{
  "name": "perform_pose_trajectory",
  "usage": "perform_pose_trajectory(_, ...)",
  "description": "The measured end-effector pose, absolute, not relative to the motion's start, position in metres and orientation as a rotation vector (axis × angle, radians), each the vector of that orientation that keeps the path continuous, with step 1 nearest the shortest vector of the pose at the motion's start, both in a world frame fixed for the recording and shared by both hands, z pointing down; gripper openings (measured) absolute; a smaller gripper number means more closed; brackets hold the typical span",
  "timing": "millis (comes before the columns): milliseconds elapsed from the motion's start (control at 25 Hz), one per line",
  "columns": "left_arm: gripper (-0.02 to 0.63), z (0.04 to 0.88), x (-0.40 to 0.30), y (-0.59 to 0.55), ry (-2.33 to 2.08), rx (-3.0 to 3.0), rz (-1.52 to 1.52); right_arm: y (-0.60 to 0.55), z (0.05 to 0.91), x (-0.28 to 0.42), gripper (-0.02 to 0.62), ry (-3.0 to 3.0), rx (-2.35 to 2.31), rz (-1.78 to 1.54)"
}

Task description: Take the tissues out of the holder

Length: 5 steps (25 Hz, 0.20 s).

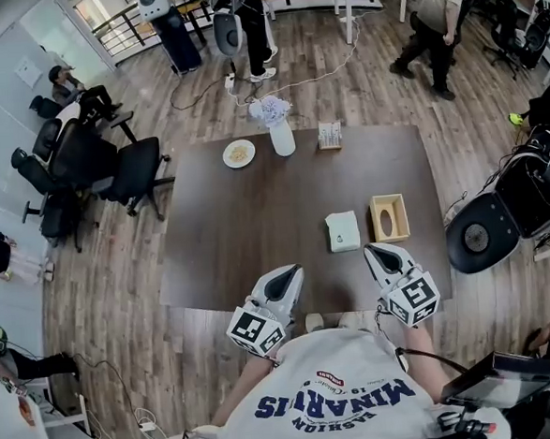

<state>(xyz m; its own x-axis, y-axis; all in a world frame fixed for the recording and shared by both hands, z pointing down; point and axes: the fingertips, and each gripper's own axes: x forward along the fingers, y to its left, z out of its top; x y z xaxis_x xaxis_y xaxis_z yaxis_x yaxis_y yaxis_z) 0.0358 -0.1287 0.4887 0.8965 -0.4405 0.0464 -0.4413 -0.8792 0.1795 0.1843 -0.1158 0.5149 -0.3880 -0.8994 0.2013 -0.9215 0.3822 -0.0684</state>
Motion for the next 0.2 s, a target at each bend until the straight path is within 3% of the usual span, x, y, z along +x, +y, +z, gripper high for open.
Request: perform_pose_trajectory(200,0.005,0.4949,0.0368,-0.1343,-0.676,2.869,0.012,-0.1223,0.5188,0.1854,0.006,-2.503,1.655,0.256)
